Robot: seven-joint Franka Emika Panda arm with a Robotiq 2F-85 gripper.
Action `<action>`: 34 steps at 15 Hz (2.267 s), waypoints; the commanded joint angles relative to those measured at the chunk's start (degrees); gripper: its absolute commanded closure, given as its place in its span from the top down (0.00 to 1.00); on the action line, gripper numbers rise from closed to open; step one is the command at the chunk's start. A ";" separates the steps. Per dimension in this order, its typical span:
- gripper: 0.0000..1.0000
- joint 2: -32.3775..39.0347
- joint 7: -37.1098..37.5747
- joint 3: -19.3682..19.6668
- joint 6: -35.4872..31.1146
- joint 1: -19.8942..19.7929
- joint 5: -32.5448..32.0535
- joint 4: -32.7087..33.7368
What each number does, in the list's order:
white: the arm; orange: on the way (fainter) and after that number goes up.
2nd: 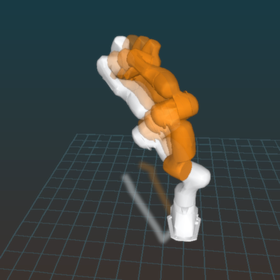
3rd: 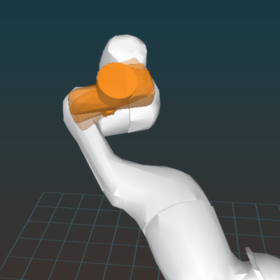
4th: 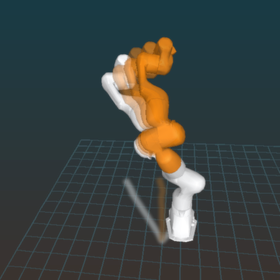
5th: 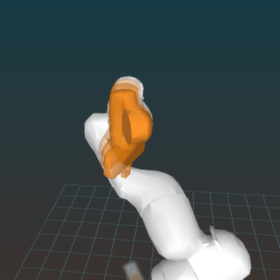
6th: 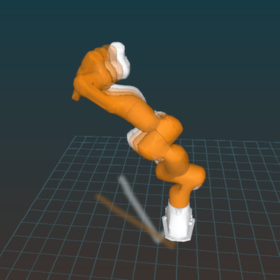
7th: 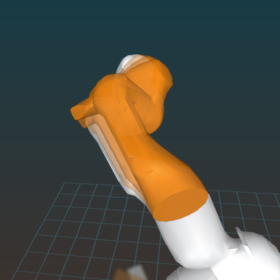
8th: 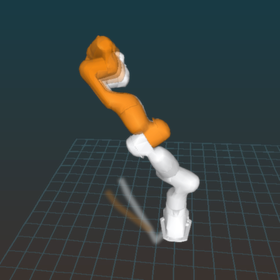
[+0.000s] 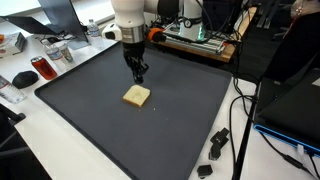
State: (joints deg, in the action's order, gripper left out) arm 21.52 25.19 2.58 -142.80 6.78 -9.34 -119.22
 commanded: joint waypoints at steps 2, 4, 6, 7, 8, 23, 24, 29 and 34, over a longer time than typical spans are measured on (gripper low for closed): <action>0.05 4.03 2.50 2.25 -6.39 1.01 0.15 0.73; 0.05 5.54 4.17 3.97 -8.41 2.24 -0.81 0.93; 0.05 6.89 4.41 4.97 -9.17 2.91 -0.39 1.18; 0.05 7.48 4.38 5.29 -9.62 3.12 -0.15 1.24; 0.05 8.13 4.31 5.46 -9.81 3.24 0.19 1.46; 0.05 14.93 -0.87 2.49 -11.59 0.86 5.82 3.40; 0.05 15.25 -1.20 2.35 -11.64 0.66 6.24 3.49; 0.05 15.98 -2.68 2.25 -10.93 0.30 7.52 4.12; 0.05 16.26 -2.85 2.44 -9.87 0.52 7.40 4.91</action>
State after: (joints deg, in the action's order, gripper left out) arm 30.99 23.49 6.43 -151.74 7.93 -3.91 -117.16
